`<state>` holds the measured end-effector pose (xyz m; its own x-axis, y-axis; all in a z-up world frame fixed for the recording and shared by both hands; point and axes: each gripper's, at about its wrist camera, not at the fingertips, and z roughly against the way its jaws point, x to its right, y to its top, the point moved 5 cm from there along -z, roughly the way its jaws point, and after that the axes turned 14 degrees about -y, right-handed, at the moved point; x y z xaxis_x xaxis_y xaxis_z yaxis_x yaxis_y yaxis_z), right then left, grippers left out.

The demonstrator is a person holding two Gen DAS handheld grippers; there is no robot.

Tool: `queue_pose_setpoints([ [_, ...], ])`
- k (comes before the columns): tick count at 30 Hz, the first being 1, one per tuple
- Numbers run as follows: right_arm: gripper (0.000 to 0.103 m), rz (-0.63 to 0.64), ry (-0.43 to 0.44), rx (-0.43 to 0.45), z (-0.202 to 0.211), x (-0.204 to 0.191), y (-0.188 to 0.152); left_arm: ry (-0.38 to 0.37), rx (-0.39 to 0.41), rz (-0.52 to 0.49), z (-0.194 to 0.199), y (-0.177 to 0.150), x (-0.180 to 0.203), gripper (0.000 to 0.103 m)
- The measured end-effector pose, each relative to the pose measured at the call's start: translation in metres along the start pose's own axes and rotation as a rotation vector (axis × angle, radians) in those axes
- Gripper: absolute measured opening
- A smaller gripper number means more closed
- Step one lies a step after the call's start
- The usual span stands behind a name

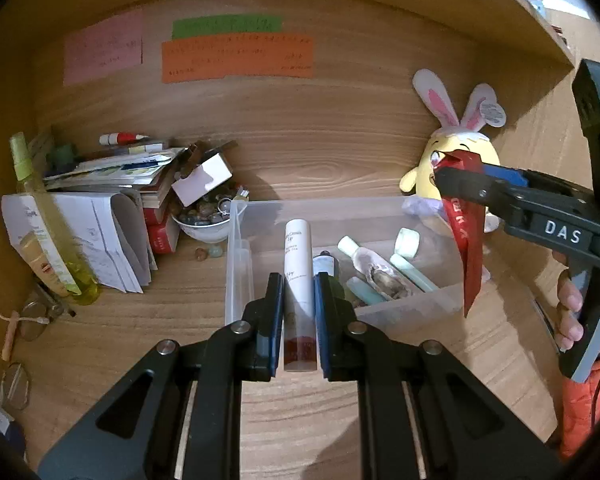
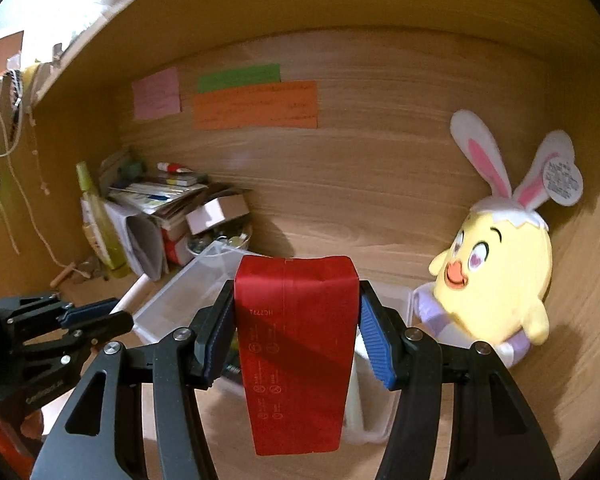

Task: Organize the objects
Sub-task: 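Carry the red envelope and lipstick tube over the clear bin, then open both grippers to drop the envelope and lipstick into the bin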

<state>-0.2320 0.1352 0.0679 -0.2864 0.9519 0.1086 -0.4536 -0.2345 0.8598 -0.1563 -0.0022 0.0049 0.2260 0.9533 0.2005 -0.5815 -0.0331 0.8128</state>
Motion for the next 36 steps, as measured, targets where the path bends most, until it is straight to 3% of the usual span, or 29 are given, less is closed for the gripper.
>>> queue_pose_setpoints([
  [16, 0.053, 0.156, -0.118, -0.064, -0.064, -0.023, 0.0, -0.024, -0.104, 0.055, -0.052, -0.004, -0.027, 0.015],
  [26, 0.054, 0.234, -0.081, -0.162, -0.088, -0.049, -0.028, -0.037, -0.128, 0.062, -0.061, -0.007, -0.031, 0.015],
  [29, 0.061, 0.251, -0.071, -0.198, -0.093, -0.052, -0.034, -0.054, -0.126, 0.061, -0.058, -0.006, -0.028, 0.016],
  [36, 0.063, 0.249, -0.063, -0.186, -0.082, -0.051, -0.034, -0.051, -0.11, 0.047, -0.049, -0.003, -0.023, 0.017],
])
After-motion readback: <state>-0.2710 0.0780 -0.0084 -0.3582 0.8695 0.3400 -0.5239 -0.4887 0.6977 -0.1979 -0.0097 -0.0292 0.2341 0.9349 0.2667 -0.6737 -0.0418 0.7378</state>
